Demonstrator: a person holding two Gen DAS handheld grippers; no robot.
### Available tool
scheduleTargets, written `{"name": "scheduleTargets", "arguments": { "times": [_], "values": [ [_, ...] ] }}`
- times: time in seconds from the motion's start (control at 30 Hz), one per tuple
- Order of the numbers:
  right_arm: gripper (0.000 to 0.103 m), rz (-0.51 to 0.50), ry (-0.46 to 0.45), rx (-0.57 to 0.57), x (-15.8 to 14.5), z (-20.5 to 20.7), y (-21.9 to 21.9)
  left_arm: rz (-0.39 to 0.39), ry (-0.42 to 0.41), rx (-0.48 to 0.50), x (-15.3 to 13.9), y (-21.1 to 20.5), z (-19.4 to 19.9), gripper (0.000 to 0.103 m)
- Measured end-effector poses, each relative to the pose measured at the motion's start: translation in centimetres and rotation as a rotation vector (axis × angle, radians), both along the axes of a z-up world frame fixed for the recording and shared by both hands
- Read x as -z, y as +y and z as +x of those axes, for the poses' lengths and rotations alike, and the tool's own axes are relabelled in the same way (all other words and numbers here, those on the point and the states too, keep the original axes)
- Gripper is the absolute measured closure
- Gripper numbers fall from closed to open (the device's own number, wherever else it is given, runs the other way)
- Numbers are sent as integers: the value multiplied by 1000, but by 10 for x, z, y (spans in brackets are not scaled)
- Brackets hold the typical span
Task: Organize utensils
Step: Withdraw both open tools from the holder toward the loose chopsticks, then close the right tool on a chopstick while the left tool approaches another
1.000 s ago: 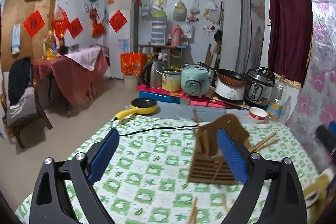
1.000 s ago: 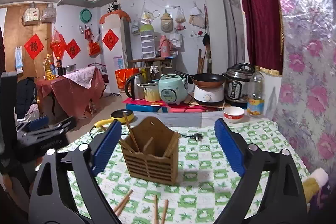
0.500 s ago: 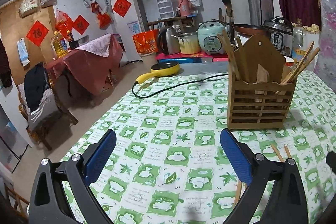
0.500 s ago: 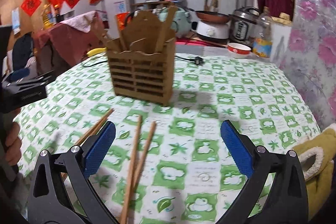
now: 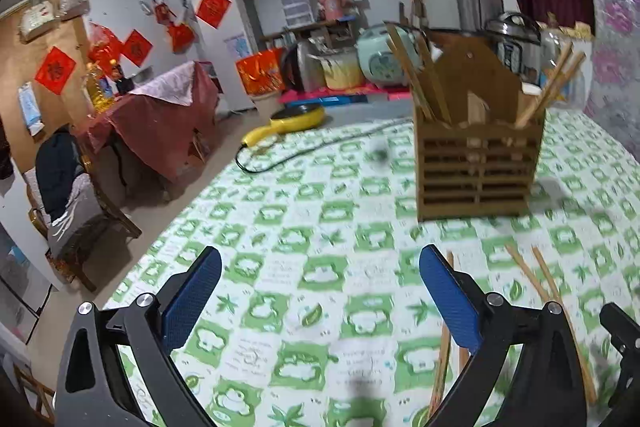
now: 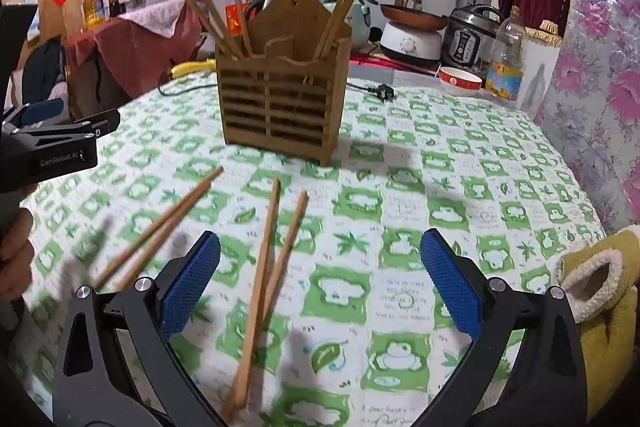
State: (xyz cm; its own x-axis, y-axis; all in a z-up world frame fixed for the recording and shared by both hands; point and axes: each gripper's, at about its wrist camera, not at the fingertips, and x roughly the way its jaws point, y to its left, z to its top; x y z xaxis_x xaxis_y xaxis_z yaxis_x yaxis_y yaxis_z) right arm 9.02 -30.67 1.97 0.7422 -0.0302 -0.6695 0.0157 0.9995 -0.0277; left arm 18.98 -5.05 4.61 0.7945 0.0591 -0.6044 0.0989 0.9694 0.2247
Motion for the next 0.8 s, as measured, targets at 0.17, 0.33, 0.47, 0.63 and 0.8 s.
{"name": "scheduleTargets", "arguments": {
  "times": [0.17, 0.33, 0.47, 0.63, 0.8],
  "values": [
    [6, -14, -12, 44, -2, -5, -11, -8, 124, 54, 19, 7, 3, 6],
    [6, 31, -23, 114, -6, -5, -31, -25, 234, 116, 36, 14, 1, 6],
    [6, 55, -13, 125, -5, -3, -36, -48, 291, 218, 43, 8, -7, 6],
    [6, 37, -28, 121, -8, -5, -34, 3, 331, 284, 56, -6, -14, 6],
    [6, 42, -27, 123, -8, -5, -34, 1, 370, 287, 61, -8, -11, 6]
  ]
}}
